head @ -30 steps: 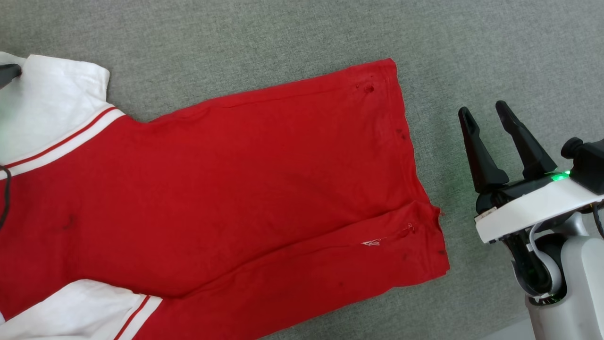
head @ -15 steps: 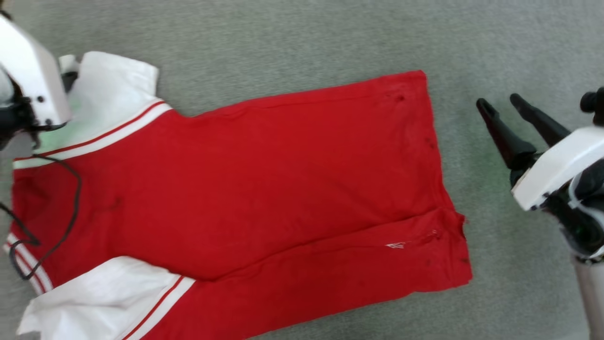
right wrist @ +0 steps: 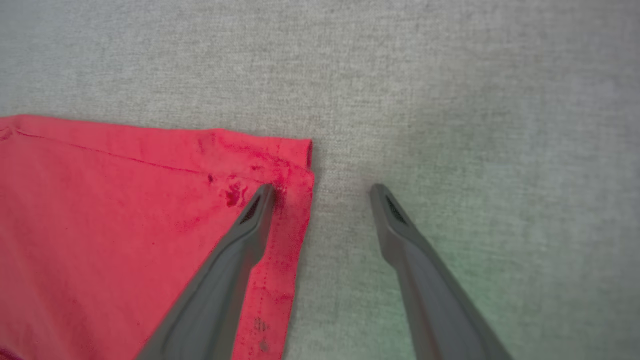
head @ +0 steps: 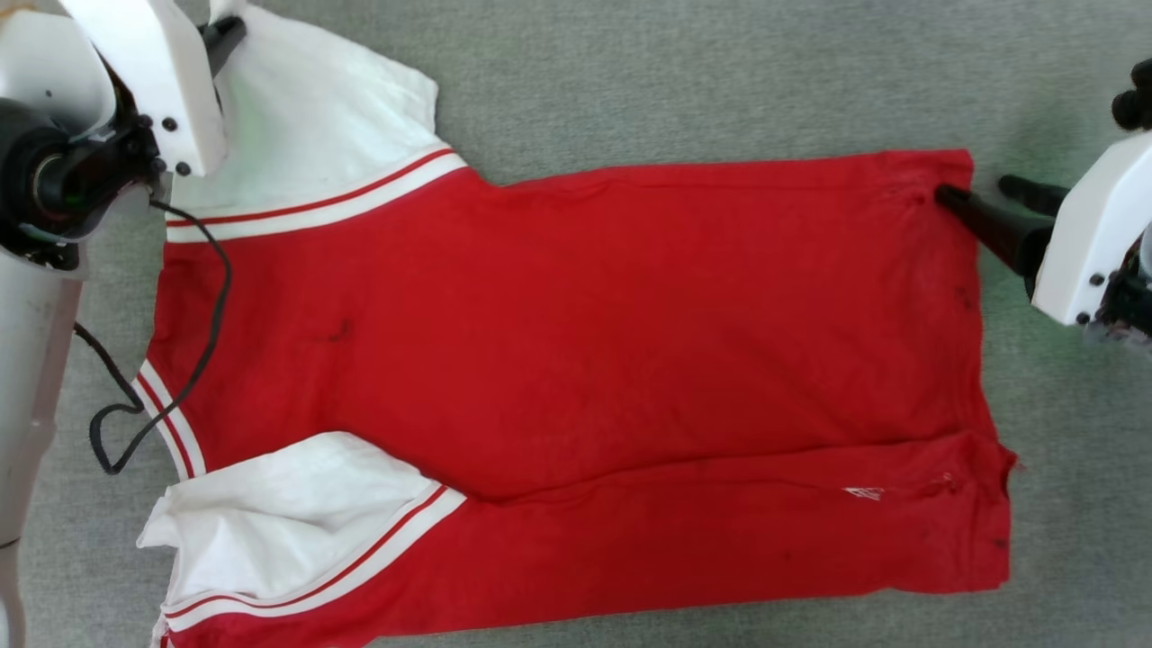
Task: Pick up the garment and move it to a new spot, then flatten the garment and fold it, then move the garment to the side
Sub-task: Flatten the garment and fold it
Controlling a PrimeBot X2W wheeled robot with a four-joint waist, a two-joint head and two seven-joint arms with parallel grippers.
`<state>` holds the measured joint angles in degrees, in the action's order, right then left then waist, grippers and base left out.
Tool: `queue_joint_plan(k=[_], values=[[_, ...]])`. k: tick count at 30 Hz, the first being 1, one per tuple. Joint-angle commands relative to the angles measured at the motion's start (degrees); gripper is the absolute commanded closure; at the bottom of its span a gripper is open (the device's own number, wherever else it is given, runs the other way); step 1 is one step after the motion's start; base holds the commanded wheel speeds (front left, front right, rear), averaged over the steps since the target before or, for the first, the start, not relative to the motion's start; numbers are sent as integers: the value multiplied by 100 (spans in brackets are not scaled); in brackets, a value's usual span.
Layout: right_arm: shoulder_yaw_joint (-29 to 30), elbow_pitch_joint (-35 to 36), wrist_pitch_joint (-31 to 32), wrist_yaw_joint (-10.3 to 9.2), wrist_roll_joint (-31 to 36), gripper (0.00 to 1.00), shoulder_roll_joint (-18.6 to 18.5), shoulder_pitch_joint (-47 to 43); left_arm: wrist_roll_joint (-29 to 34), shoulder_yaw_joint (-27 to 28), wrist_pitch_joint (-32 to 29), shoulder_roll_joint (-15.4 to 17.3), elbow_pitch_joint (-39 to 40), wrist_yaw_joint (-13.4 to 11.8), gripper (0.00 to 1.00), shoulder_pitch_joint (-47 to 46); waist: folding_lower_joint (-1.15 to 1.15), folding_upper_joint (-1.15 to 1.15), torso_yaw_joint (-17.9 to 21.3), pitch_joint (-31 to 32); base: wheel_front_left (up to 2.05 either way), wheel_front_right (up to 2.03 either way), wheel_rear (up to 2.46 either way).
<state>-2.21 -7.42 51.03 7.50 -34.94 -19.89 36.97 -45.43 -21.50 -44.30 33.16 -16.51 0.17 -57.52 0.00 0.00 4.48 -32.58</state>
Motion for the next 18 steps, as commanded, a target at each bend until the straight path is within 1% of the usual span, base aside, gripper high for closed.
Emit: queue_joint_plan(k=[1,7,8,9,10,12,18], values=[[3,-83,134,-2,55,0,32,118,51,-13,71,-52,43,26,100,-86,0,0,-129,-131,0,0,0],[-114,-485,680,-2,113,0,182,120,76,-58,230,-115,80,90,100,-106,0,0,-239,-195,0,0,0],[-110,-525,745,-2,117,42,205,108,73,-58,261,-118,79,92,100,-90,0,0,-255,-190,0,0,0],[-117,-540,814,-2,137,76,211,93,69,-61,278,-125,70,102,100,-71,0,0,-271,-180,0,0,0],[-110,-513,820,-2,139,100,215,100,61,-65,301,-130,60,115,100,-42,0,0,-282,-166,0,0,0],[-78,-445,806,-2,153,100,193,121,51,-49,367,-118,34,114,100,24,0,0,-298,-109,0,0,0],[7,-127,372,-2,297,100,6,226,29,47,687,-88,0,139,100,249,0,0,-316,188,0,0,0]])
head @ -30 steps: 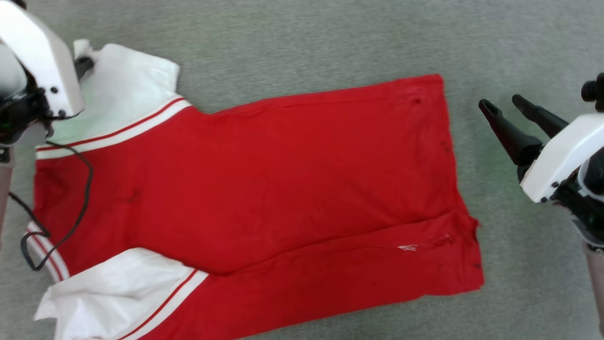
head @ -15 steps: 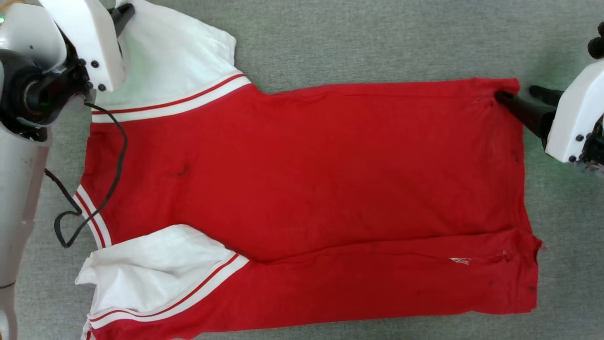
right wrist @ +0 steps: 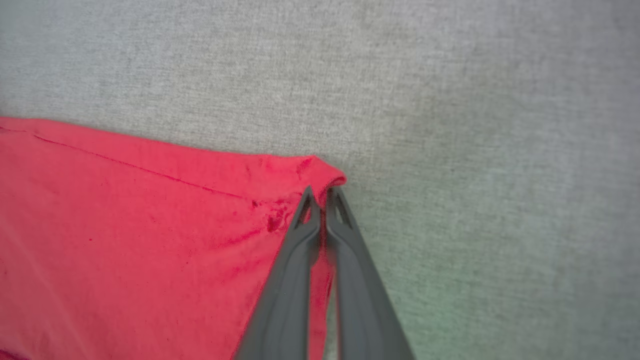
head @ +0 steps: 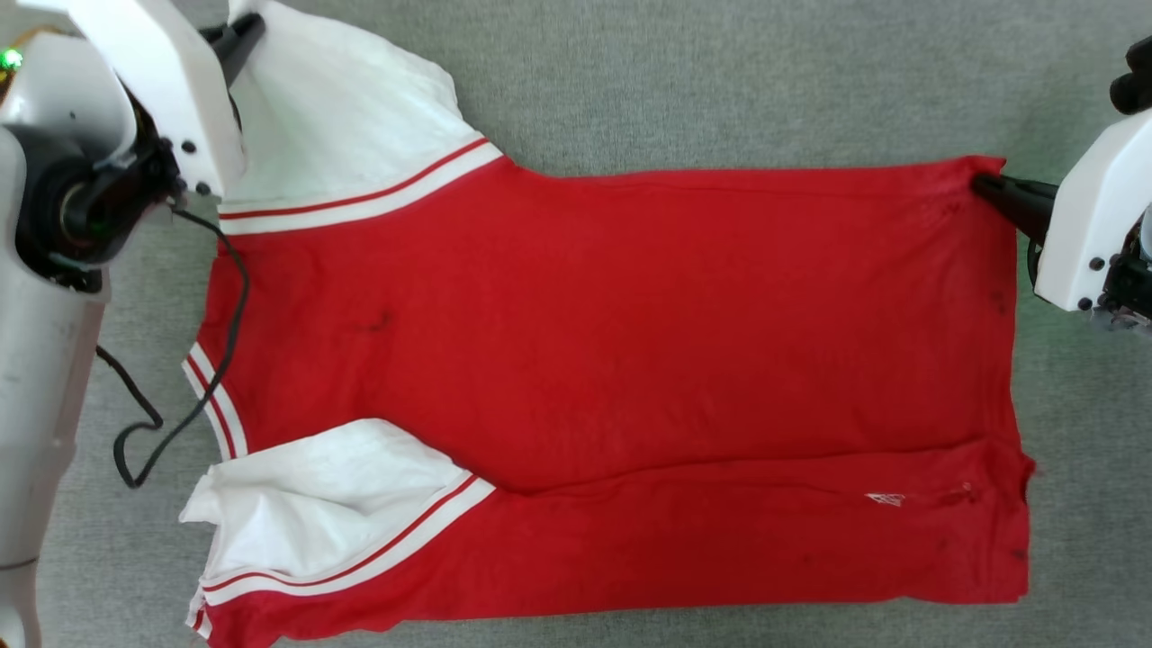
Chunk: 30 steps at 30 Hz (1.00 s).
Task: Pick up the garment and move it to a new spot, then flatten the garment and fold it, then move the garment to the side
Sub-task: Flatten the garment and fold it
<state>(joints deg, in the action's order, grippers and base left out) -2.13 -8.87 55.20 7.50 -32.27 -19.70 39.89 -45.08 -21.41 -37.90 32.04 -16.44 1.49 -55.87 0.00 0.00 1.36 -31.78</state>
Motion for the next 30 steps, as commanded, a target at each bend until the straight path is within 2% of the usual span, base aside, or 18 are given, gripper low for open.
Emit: queue_joint_plan(k=[1,10,17,25,30], values=[[-3,69,-142,-2,68,100,-49,-67,-26,63,114,30,-7,11,100,139,0,0,-6,180,0,0,0],[185,195,-710,-2,57,100,-85,-639,-94,327,724,234,232,-167,100,1119,0,0,-60,995,0,0,0],[330,388,-969,-2,4,100,24,-1591,-335,696,1245,357,720,-499,100,2654,0,0,-74,1619,0,0,0],[588,371,-1328,-3,-155,100,374,-2782,-703,914,1634,144,1122,-915,100,4633,0,0,-84,2087,0,0,0],[730,290,-1514,-3,-217,100,529,-3294,-901,901,1682,-37,1094,-1014,100,5302,0,0,-63,2234,0,0,0]])
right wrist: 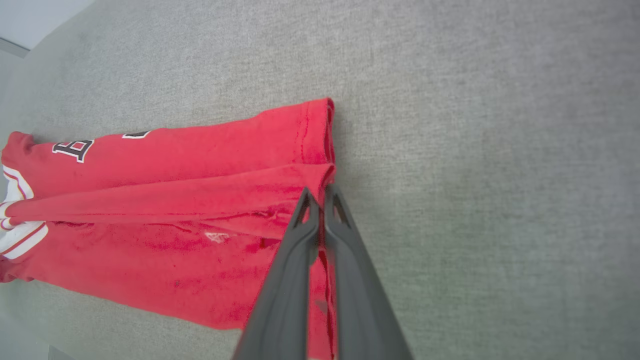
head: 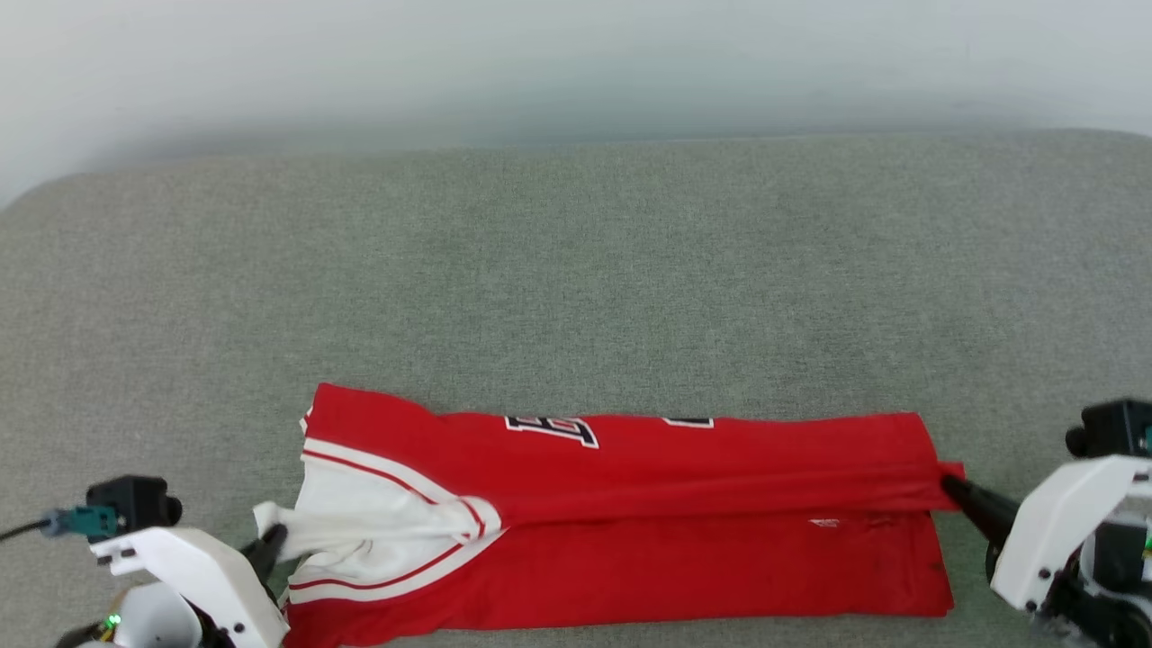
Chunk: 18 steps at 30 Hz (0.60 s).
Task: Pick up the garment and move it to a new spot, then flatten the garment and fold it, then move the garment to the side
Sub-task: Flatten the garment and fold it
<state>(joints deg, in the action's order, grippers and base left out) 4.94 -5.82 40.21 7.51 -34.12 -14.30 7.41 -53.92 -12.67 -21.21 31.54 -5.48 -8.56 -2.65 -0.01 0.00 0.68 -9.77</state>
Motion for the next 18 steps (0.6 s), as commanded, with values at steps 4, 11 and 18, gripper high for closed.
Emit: queue_joint_plan(k=[4,11,18], values=[[65,-110,-283,-4,-52,0,151,-374,-87,-97,98,-229,-141,15,52,243,1,0,17,66,0,0,0],[-151,-195,-1024,-3,-125,0,228,-648,149,-225,623,-500,-397,97,0,113,1,0,74,130,0,0,0],[-194,395,-1413,-4,-140,0,29,-788,665,-162,1479,-648,-93,-152,0,-112,1,0,109,218,0,0,0]])
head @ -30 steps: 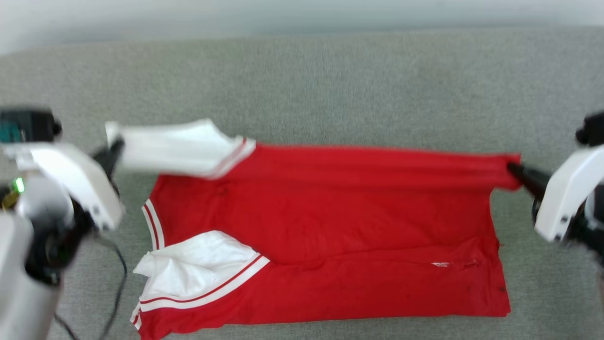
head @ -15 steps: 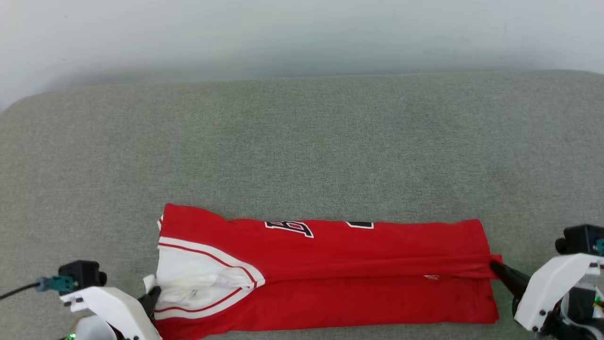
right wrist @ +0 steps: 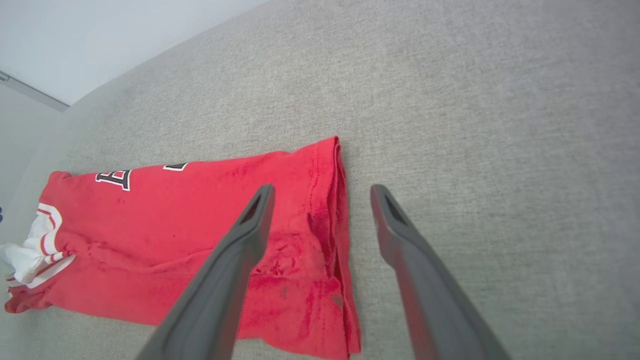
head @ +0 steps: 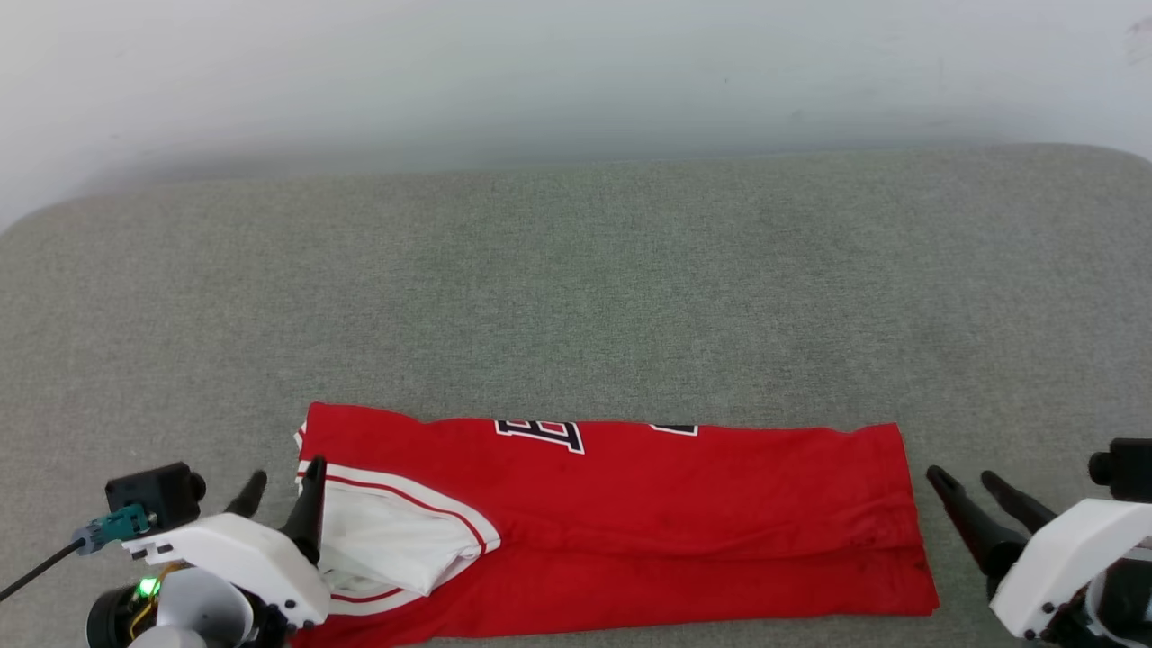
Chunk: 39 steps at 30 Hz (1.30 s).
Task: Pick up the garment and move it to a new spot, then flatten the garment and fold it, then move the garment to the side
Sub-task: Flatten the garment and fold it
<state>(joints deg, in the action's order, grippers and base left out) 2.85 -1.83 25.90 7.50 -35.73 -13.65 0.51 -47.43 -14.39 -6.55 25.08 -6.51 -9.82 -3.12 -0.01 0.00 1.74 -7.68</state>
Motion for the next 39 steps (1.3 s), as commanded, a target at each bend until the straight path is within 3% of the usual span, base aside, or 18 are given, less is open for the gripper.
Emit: queue_joint_plan(k=[1,5,11,17,25,30,31,32,33,39], values=[[47,78,72,-2,68,0,-75,-114,100,7,116,-14,72,-55,0,-87,1,0,6,28,0,0,0],[276,330,490,-2,96,0,-137,40,482,-41,593,-42,400,-133,0,-263,1,0,3,70,0,0,0],[698,584,1787,-2,334,0,-271,211,1028,-129,1424,-182,811,-208,0,-465,1,0,-133,10,0,0,0],[1020,839,2879,-2,557,0,-93,272,1660,-253,1967,-289,1079,-408,0,-629,1,0,-446,-173,0,0,0],[1225,379,3190,-2,615,0,254,323,2152,-367,2141,-510,1361,-486,0,-784,1,0,-867,-490,0,0,0],[1134,-415,3276,-2,579,0,466,322,2310,-426,2166,-540,1368,-441,0,-752,1,0,-941,-546,0,0,0],[1102,-487,3288,-2,540,33,499,317,2317,-437,2167,-531,1362,-443,0,-746,1,0,-943,-535,0,0,0],[1069,-531,3282,-2,525,71,512,316,2319,-443,2169,-530,1342,-430,0,-752,1,0,-941,-518,0,0,0],[1025,-554,3271,-2,495,100,517,319,2338,-457,2169,-515,1311,-419,0,-752,1,0,-930,-491,0,0,0],[848,-464,3084,-2,362,100,313,367,2371,-505,2146,-470,1171,-398,0,-703,1,0,-865,-257,0,0,0]])
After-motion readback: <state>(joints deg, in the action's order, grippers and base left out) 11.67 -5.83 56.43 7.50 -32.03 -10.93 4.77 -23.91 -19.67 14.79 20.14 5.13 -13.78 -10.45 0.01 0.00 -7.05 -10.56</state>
